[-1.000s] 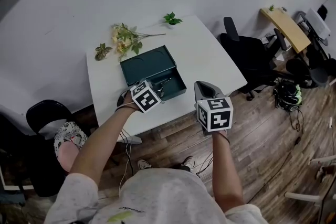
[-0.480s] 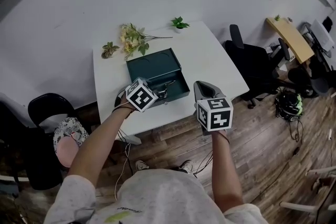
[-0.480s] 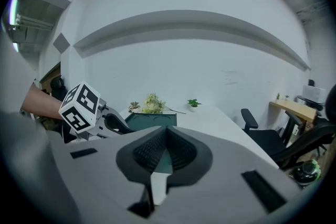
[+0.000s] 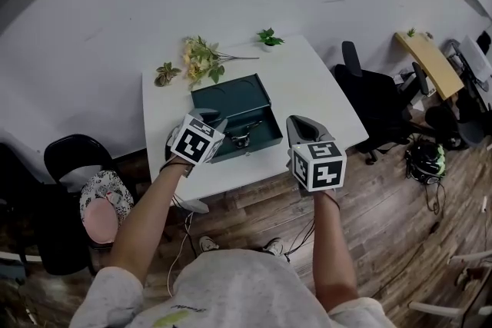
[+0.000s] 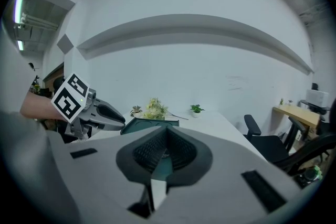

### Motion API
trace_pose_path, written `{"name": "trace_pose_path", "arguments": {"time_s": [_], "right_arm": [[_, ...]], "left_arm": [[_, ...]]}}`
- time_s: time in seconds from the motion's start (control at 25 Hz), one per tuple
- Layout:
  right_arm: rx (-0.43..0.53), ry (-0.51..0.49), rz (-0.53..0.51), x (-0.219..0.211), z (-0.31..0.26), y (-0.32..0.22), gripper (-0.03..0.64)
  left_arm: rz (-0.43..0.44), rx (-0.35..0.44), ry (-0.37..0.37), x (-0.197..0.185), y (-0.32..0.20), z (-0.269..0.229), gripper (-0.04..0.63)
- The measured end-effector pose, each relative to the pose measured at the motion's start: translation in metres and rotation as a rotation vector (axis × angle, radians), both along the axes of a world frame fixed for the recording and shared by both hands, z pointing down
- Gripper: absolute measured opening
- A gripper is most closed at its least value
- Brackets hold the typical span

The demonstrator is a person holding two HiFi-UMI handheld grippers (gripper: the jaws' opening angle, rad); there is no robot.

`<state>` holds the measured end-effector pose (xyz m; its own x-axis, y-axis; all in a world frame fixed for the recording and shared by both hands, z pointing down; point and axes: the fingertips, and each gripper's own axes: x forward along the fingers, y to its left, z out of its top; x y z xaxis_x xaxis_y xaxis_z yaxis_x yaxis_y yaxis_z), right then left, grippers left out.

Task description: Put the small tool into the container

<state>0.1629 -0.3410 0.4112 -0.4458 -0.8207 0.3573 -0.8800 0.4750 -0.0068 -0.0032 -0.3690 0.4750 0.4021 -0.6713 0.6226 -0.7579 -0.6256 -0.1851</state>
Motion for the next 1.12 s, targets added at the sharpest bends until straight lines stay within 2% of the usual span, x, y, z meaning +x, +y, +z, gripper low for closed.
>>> {"name": "trace_pose_path", "arguments": {"time_s": [0.28,0.44,0.84,1.12], "right_arm": [[0.021,-0.006,0.002,-0.002,-0.008,-0.003,0.005],[0.032,-0.011,0.005,-0.002,-0.012,-0.003,0.005],[0.045,-0.027,0.013,-0.003,-0.022,-0.005,0.004],[0.051,-0.039,0.009,-0.001,-0.023,-0.002,0.003]], "left_arm": [[-0.097,0.068,0.152,-0.017,0.004,-0.032,0.067],[-0.141,0.103,0.208,-0.025,0.01,-0.044,0.059],[-0.235,0.184,0.268,-0.044,0.021,-0.071,0.027],[-0.29,0.192,0.286,-0.055,0.024,-0.069,0.002]]}}
